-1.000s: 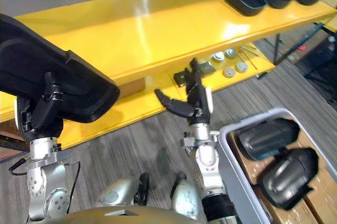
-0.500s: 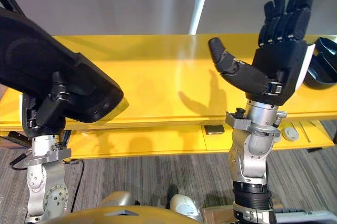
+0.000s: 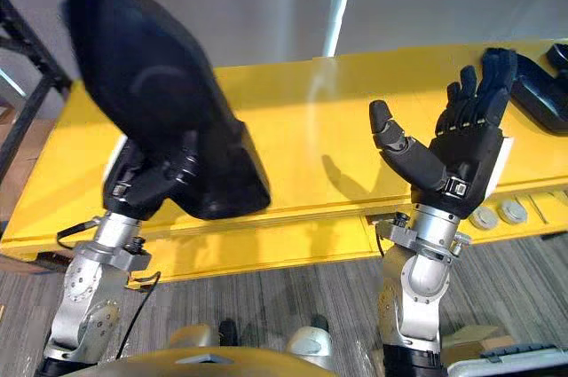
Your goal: Walk over and take three plastic housings, then place them on the shelf
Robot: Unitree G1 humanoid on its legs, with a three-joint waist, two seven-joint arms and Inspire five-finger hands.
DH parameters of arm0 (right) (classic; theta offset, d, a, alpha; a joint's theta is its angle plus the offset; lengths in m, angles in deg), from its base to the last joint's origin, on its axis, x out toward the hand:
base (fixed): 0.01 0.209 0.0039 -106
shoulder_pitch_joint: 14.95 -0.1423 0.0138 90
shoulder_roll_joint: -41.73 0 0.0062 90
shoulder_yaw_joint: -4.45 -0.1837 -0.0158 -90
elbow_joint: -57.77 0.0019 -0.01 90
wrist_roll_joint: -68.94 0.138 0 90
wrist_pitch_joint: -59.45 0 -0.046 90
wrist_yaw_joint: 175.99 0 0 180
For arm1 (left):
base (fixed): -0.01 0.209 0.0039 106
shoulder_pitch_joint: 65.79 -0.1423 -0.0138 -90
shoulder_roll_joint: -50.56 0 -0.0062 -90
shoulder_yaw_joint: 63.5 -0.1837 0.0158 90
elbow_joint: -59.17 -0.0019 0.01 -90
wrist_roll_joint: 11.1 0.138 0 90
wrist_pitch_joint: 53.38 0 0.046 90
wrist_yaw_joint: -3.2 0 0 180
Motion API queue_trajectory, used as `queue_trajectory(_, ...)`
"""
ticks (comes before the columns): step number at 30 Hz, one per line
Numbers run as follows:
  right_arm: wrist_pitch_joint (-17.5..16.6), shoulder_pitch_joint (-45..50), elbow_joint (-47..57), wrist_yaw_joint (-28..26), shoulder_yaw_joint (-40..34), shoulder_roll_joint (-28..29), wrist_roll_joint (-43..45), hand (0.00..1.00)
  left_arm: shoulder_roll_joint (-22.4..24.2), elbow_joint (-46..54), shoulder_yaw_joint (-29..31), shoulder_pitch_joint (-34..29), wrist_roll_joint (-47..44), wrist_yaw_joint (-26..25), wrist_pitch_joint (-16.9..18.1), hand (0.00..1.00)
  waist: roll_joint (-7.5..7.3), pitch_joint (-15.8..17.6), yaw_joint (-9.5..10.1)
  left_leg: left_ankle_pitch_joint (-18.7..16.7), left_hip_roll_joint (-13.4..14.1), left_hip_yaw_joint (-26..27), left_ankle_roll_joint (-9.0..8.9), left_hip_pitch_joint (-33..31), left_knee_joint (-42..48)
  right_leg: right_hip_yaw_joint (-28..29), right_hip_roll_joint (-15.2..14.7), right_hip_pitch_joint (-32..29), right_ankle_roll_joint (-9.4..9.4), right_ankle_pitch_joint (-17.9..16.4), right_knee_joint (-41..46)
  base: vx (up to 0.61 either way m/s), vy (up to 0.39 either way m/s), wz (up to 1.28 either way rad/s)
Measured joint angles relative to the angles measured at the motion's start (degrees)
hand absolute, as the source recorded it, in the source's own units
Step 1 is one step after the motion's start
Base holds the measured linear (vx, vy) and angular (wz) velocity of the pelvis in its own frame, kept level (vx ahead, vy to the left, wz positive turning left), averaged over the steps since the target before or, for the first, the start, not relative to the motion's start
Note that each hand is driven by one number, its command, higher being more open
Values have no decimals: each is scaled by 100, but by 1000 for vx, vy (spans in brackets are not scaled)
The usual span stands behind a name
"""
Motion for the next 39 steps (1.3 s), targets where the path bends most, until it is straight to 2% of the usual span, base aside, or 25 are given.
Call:
queue_trajectory(4, 373, 200, 41, -58, -109, -63, 11, 100, -224, -76, -669, 983, 198, -205, -560, 0, -28, -32, -292, -51, 204, 364, -84, 67, -2, 307, 190, -146, 20, 109, -93, 27, -42, -48)
queue_trajectory(7, 429, 372, 89, -185, -308, -112, 26, 100, -250, -412, -914, 1650, 209, -648, -728, 0, -29, -36, -496, -77, 282, 661, -123, 226, -99, 593, 279, -208, 10, 140, -112, -9, -16, -55)
queue_trajectory(9, 429, 439, 208, -285, -455, -119, 114, 100, -268, -827, -932, 2161, 423, -1009, -832, 0, -5, -53, -657, -107, 325, 869, -153, 220, -118, 798, 333, -335, -13, 182, -131, -57, -6, -57)
queue_trajectory(11, 429, 482, 257, -527, -592, -129, 337, 100, -329, -1758, -924, 2972, 893, -1700, -1071, 0, -6, -57, -897, -137, 389, 1139, -184, 201, -112, 1058, 409, -414, -7, 375, -392, -81, -20, -61)
queue_trajectory(16, 553, 677, 254, -1115, -540, -142, 542, 100, -399, -2771, -875, 3628, 822, -2350, -1468, 0, 4, -62, -1177, -140, 530, 1419, -232, 221, -99, 1326, 567, -540, -15, 508, -501, -35, -44, -35)
queue_trajectory(20, 787, 961, 204, -1737, -48, -331, 686, 100, -434, -3410, -872, 4224, 508, -2638, -1563, 0, 13, -59, -1247, -87, 578, 1560, -298, 344, -201, 1454, 645, -565, -50, 539, -498, -18, -47, -20)
queue_trajectory(22, 890, 989, 136, -2090, 374, -376, 688, 100, -463, -3858, -870, 4552, 309, -2841, -1663, 0, 18, -55, -1357, -54, 561, 1606, -298, 389, -290, 1494, 653, -566, -40, 550, -500, -59, -21, -9)
queue_trajectory(24, 892, 1061, 87, -2262, 619, -376, 690, 100, -456, -4138, -865, 4724, 102, -2987, -1666, 0, 20, -52, -1399, -52, 559, 1626, -299, 385, -293, 1506, 652, -570, -28, 559, -512, -65, -16, -4)
queue_trajectory(29, 932, 1148, -106, -2315, 1200, -374, 667, 100, -444, -4754, -602, 5108, -425, -3652, -1674, 0, -8, 32, -1487, -57, 562, 1676, -301, 301, -288, 1558, 630, -612, -25, 637, -651, -69, -10, -4)
queue_trajectory(33, 933, 1131, -100, -2275, 1305, -375, 666, 100, -447, -5111, -321, 5454, -582, -3802, -1833, 0, -101, 199, -1494, -43, 588, 1692, -310, 246, -256, 1575, 631, -673, -47, 691, -677, -28, -8, -2)
queue_trajectory(36, 934, 1122, -98, -2189, 1319, -374, 660, 100, -448, -5302, -232, 5571, -582, -3826, -1984, 0, -113, 236, -1506, -64, 614, 1691, -322, 208, -173, 1573, 638, -683, -52, 694, -689, 0, 0, 0)
queue_trajectory(37, 934, 1118, -89, -2172, 1333, -374, 660, 100, -448, -5376, -200, 5572, -582, -3828, -2060, 100, -114, 237, -1510, -75, 619, 1691, -330, 209, -169, 1573, 641, -680, -52, 694, -691, 0, 0, 0)
queue_trajectory(39, 933, 1091, -88, -2161, 1373, -372, 660, 100, -448, -5523, -193, 5572, -582, -3800, -2152, 100, -123, 254, -1515, -92, 626, 1690, -330, 209, -149, 1571, 641, -671, -53, 694, -694, 0, 0, 0)
